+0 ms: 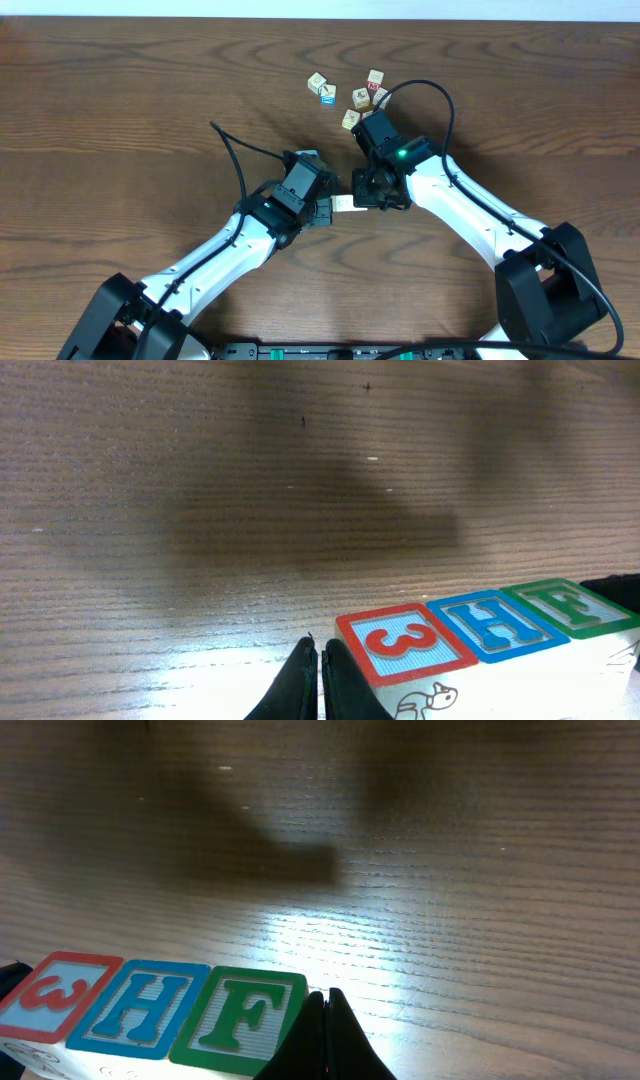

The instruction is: Lift 3 blocks

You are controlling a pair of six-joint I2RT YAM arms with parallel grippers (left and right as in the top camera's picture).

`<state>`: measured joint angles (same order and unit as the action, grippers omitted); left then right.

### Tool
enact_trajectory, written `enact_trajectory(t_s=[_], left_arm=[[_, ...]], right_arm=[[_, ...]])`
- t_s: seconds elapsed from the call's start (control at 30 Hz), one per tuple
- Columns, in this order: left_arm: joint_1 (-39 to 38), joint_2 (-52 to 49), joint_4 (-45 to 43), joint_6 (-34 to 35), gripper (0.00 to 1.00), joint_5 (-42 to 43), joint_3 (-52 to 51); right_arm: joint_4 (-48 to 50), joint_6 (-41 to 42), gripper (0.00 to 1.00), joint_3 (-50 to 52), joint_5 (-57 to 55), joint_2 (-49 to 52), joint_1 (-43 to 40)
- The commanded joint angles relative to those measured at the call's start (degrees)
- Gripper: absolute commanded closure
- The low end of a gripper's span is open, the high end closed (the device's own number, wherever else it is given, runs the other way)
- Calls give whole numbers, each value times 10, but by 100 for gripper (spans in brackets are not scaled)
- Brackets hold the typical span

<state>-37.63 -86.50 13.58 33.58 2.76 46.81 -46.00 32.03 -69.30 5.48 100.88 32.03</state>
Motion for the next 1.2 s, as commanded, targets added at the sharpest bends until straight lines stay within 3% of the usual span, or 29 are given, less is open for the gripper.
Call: enact_trajectory(t_s=[0.0,1.17], left_arm=[[-39,7,-46,1,93,141,33],[-39,-30,-97,8,93,130,1]], right_arm=[[35,13,99,-6,151,5,44],[66,13,99,21,110,5,44]])
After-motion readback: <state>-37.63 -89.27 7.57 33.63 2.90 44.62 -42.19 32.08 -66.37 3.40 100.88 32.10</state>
